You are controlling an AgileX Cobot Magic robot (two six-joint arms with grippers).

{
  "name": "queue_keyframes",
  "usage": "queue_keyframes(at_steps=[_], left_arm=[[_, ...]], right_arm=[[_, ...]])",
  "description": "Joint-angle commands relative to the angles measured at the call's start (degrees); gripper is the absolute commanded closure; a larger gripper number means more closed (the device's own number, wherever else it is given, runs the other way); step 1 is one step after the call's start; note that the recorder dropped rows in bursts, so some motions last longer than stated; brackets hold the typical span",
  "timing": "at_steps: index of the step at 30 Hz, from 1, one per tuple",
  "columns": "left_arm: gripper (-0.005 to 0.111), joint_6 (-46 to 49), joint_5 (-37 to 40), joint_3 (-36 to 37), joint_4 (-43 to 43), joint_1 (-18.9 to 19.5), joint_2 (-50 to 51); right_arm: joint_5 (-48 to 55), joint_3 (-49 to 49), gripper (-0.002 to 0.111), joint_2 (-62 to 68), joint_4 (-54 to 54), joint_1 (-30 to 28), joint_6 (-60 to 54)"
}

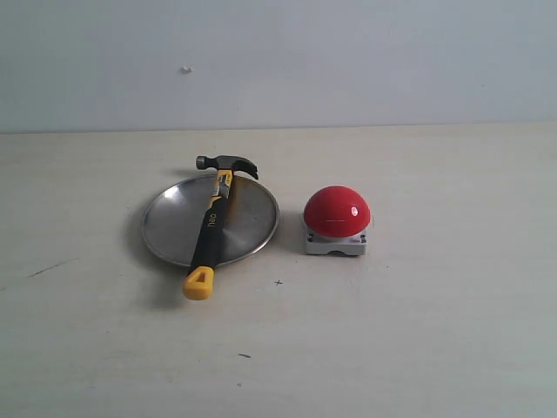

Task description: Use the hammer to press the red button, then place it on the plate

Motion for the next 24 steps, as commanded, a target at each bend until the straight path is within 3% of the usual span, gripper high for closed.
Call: queue_keyframes(at_steps=[1,12,24], left_arm=[[0.107,-0.4,-0.2,0.1,0.1,-0.1,-0.3],[0.107,-0.4,-0.2,0.1,0.1,-0.1,-0.3],[0.107,-0.4,-0.2,0.1,0.1,-0.1,-0.3]], right_arm=[[0.5,0.1,0.108,-0.5,-3.8,-0.8,-5.4],[2.0,0.1,0.108,-0.5,-3.8,-17.5,-8.0],[3.1,0.1,0.108,-0.5,-2.4,-18.2,-6.5]])
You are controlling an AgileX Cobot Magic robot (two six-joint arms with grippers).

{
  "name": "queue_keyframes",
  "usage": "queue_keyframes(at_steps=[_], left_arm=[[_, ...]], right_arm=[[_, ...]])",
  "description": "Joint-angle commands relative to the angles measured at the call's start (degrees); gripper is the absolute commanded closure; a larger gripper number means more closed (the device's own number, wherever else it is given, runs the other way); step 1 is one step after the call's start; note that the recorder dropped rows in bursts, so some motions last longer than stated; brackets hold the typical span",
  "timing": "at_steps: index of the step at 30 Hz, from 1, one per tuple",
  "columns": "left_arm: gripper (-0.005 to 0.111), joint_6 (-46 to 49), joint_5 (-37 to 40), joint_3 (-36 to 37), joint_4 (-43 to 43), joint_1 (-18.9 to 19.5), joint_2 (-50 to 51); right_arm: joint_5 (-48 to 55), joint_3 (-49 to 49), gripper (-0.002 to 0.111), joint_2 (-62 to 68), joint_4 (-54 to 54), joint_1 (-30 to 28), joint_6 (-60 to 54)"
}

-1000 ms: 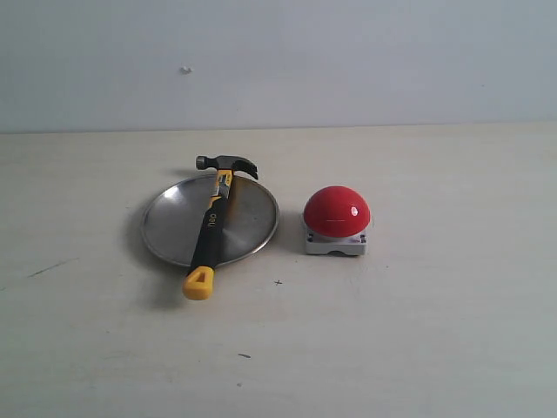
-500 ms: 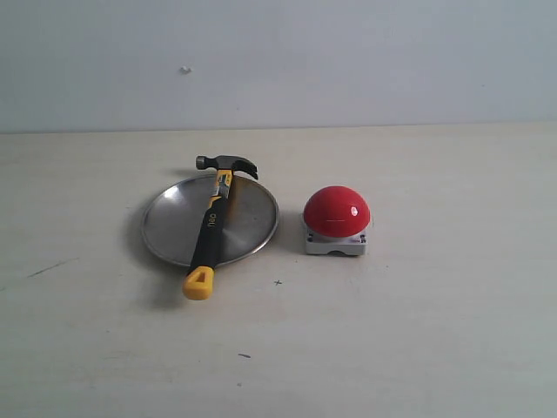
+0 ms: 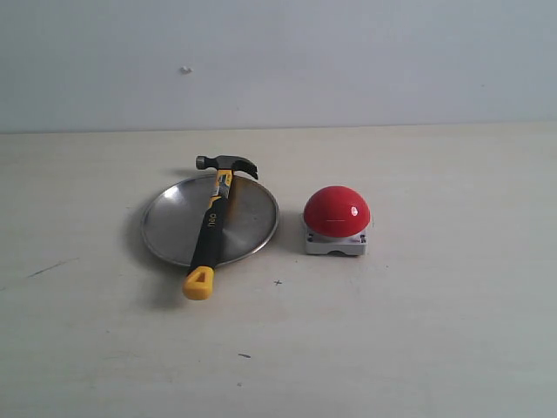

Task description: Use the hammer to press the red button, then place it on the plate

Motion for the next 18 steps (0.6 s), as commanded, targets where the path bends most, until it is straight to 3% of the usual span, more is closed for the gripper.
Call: queue_keyframes(at_steps=[1,12,18], left_arm=[[0.107,-0.4,-0.2,0.1,0.1,-0.1,-0.3],[0.107,-0.4,-0.2,0.1,0.1,-0.1,-0.3],[0.107,-0.4,-0.2,0.1,0.1,-0.1,-0.3]], right_arm=[[1.4,0.1,0.108,-0.5,1.3,-0.3,1.2],[4.5,0.1,0.108,-0.5,-0.1,-0.3,1.3],[-1.4,0.1,0.108,-0.5,-0.5,-0.3,-2.1]])
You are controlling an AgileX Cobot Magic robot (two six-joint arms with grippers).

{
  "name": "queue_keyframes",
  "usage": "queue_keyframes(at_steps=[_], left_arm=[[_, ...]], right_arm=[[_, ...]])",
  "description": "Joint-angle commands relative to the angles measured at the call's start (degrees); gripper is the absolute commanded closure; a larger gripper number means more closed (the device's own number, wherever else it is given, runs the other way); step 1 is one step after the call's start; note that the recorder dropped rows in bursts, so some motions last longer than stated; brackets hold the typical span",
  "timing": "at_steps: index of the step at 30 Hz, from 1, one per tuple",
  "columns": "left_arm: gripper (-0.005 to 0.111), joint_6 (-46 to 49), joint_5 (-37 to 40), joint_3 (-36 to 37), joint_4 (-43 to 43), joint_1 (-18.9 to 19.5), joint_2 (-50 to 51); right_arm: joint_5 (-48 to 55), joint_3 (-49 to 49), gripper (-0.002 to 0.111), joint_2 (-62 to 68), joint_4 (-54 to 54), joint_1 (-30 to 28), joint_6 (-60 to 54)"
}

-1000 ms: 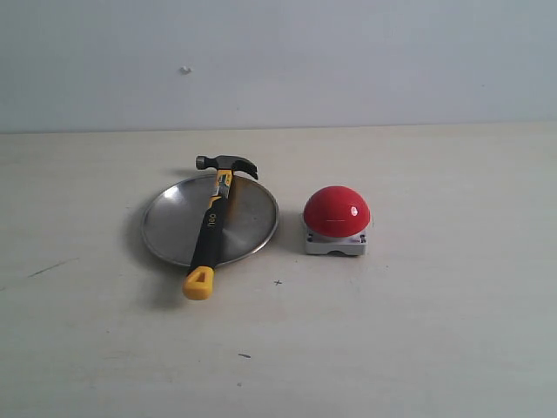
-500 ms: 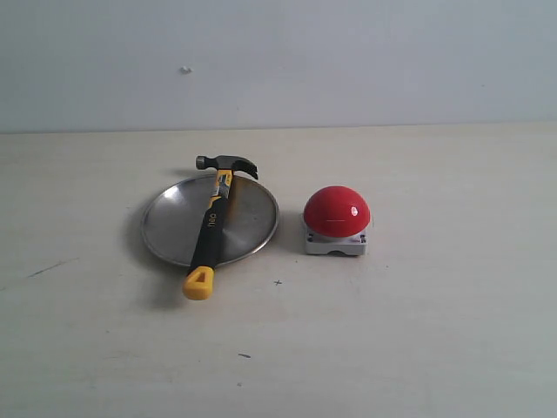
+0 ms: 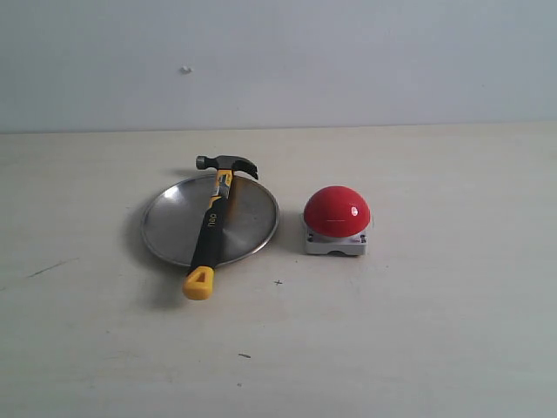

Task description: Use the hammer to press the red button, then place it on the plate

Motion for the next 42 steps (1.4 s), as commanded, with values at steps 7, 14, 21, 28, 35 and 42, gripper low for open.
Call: queue_keyframes(at_steps=[7,14,21,28,35,42], left_arm=[[0.107,-0.4,-0.2,0.1,0.1,-0.1,-0.3],[0.107,-0.4,-0.2,0.1,0.1,-0.1,-0.3],[0.107,-0.4,-0.2,0.1,0.1,-0.1,-0.3],[0.107,-0.4,-0.2,0.1,0.1,-0.1,-0.3],[0.107,-0.4,-0.2,0.1,0.1,-0.1,-0.3],[0.107,-0.4,-0.2,0.1,0.1,-0.1,-0.3]], right_arm=[[-6.1,0.1,0.108,-0.9,-0.9,-0.3,-4.2],[-5.9,0.1,0.108,-3.0,-0.9,-0.3,-4.1],[-6.0,0.1,0.108,-3.0,-2.3,-2.0,-4.1],[-6.0,0.1,0.108,-3.0,-2.3,-5.8,-3.9],[-5.9,0.1,0.108,-3.0,-1.6,-5.8,-3.3],[-5.9,0.1,0.108,-3.0,-1.5,-5.8,-3.3]])
